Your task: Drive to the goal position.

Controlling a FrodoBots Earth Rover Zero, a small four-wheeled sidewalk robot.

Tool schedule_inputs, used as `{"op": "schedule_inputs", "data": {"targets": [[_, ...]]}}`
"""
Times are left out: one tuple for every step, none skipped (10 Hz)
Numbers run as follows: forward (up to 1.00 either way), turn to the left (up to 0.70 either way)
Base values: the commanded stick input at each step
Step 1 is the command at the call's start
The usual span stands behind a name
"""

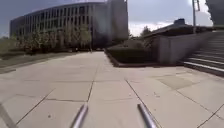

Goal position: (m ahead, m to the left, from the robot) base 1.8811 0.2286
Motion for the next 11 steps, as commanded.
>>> {"op": "schedule_inputs", "data": {"targets": [[0.7,0.0],[0.7,0.0],[0.7,0.0],[0.7,0.0],[0.7,0.0],[0.7,-0.03],[0.7,-0.11],[0.7,-0.23],[0.7,-0.26],[0.7,0.0],[0.7,0.0]]}}
